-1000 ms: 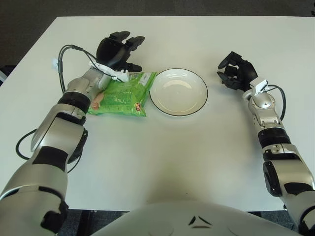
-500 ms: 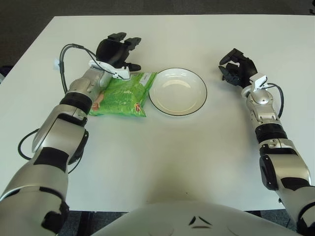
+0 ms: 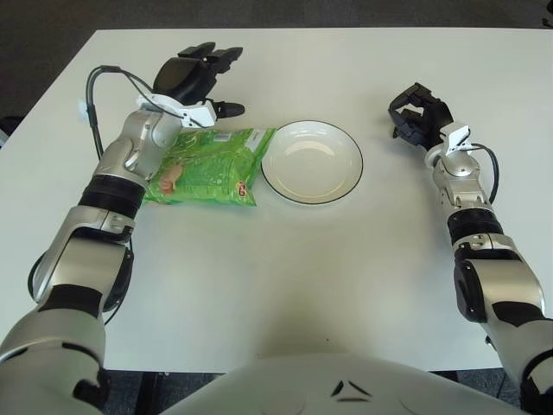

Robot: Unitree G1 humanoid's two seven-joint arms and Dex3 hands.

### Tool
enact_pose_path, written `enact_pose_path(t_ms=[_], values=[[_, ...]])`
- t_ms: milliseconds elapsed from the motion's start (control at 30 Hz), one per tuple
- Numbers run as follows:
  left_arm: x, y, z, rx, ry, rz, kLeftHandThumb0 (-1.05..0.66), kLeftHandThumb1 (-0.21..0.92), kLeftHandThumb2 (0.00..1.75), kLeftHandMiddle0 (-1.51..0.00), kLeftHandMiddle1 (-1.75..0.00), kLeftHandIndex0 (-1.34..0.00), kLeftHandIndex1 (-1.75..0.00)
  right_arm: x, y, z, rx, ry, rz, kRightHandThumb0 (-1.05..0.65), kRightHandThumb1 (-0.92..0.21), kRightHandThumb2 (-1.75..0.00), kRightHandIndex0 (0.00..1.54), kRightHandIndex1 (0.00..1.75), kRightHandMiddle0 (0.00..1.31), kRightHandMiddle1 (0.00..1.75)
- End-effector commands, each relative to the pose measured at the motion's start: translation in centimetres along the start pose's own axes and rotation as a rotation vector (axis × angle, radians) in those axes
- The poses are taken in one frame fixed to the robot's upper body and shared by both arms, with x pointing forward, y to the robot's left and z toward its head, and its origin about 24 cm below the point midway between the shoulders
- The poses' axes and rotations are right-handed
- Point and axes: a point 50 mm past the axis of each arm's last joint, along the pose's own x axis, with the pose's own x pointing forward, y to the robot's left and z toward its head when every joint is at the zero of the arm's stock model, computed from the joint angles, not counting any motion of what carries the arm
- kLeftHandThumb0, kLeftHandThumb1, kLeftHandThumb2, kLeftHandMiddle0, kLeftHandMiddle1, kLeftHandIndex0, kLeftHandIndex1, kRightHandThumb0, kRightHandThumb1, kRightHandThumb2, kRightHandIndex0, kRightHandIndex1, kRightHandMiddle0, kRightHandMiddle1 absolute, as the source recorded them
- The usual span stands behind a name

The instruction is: Put the snack into the plate.

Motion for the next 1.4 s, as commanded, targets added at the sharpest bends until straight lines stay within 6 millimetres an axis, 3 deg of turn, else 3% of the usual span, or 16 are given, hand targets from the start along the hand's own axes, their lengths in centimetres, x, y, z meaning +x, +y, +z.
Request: enact_pose_path(t_ms=[0,233,500,667,1033,1367], values=[[0.0,0.5,-0.2,-0.014,0.024,0.115,-0.93,0.92,0.42,-0.33,-0.02,-0.43,-0.06,-2.3,0.9,-4.7,-0.017,0.212,0.04,-0.36,-0.84,-0.52,0.74,1.67,0.37,1.62],[0.5,2.2,0.3,-0.047,0.036,0.137,-0.9,0.92,0.39,-0.39,-0.03,-0.48,-0.08,-2.3,1.0,-4.8,-0.017,0.223,0.044,-0.37,-0.83,-0.53,0.74,1.68,0.37,1.63],[0.6,5.2,-0.4,-0.162,0.009,-0.012,-0.82,0.92,0.32,-0.41,-0.02,-0.47,-0.07,-2.2,0.9,-4.7,-0.021,0.23,0.048,-0.37,-0.79,-0.61,0.73,1.69,0.36,1.66],[0.1,6.0,-0.2,-0.184,0.0,-0.089,-0.79,0.92,0.3,-0.41,-0.01,-0.46,-0.06,-2.2,1.0,-4.7,-0.028,0.235,0.052,-0.37,-0.79,-0.62,0.72,1.7,0.36,1.66],[-2.5,4.9,-1.0,-0.169,-0.002,-0.297,-0.73,0.92,0.25,-0.38,0.0,-0.46,-0.06,-2.0,0.9,-4.8,-0.043,0.252,0.055,-0.37,-0.78,-0.63,0.72,1.69,0.36,1.66],[-2.8,4.4,-0.4,-0.176,-0.216,-0.446,-0.74,0.92,0.29,-0.47,-0.03,-0.49,-0.06,-1.9,0.7,-4.8,-0.053,0.268,0.054,-0.37,-0.78,-0.64,0.71,1.69,0.36,1.67]])
